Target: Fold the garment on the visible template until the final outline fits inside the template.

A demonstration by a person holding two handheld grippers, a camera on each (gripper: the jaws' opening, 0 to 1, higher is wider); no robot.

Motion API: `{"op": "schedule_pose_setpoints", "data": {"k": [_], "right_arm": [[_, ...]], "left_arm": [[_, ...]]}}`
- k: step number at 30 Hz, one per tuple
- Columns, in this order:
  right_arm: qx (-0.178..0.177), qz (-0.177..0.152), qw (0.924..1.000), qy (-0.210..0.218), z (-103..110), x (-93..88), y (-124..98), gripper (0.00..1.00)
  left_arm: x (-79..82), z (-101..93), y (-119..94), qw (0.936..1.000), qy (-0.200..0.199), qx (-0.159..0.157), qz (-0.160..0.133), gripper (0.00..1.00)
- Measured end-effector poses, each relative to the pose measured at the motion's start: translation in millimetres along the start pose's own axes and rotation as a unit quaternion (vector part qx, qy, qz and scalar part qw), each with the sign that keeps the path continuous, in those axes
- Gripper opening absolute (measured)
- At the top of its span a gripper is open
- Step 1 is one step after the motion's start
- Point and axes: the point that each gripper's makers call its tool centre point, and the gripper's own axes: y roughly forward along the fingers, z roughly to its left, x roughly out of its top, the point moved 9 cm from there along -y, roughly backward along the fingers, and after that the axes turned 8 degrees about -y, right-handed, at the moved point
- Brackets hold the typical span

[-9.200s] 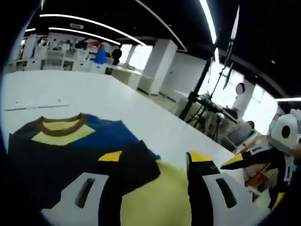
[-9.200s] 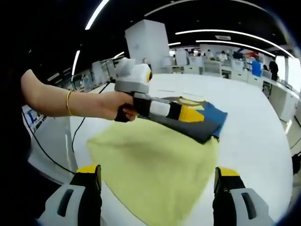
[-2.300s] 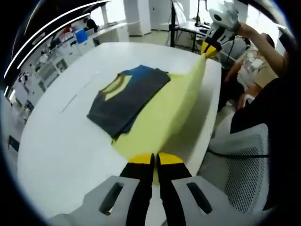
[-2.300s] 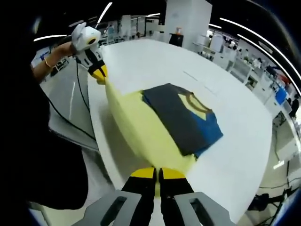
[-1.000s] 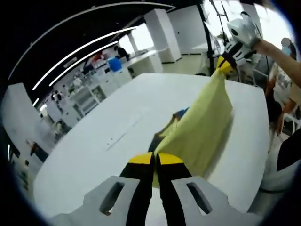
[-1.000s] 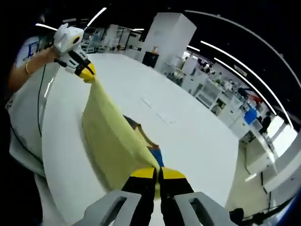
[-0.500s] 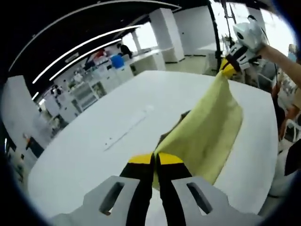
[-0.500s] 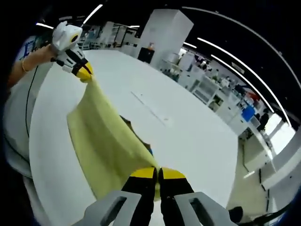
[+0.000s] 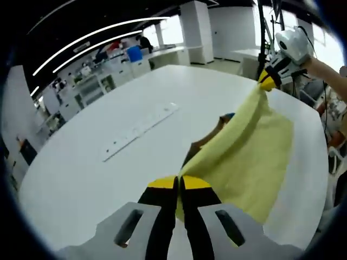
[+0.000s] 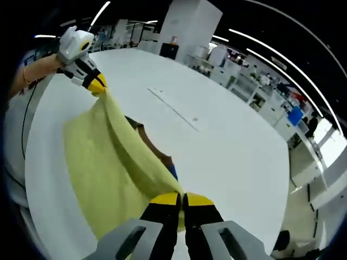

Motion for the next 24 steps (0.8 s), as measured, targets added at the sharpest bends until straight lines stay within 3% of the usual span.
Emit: {"op": "schedule_pose_setpoints", "data": {"k": [10, 16, 24], "right_arm": [[0.039, 0.029, 0.9988, 0.002, -4, -18.9, 46, 0.00], [0.053, 0.035, 0.9979, -0.013, -5, -28.5, 64, 0.00], [0.071, 0.029, 0.9970, 0.006, -5, -37.3, 74, 0.00]], "left_arm": [[-22.6, 9.3, 40, 0.9995, 0.001, -0.009, 0.031, 0.00], [-29.6, 17.8, 48, 0.9993, -0.023, -0.009, 0.026, 0.00], [-34.5, 18.5, 54, 0.9993, -0.018, -0.010, 0.032, 0.00]]}}
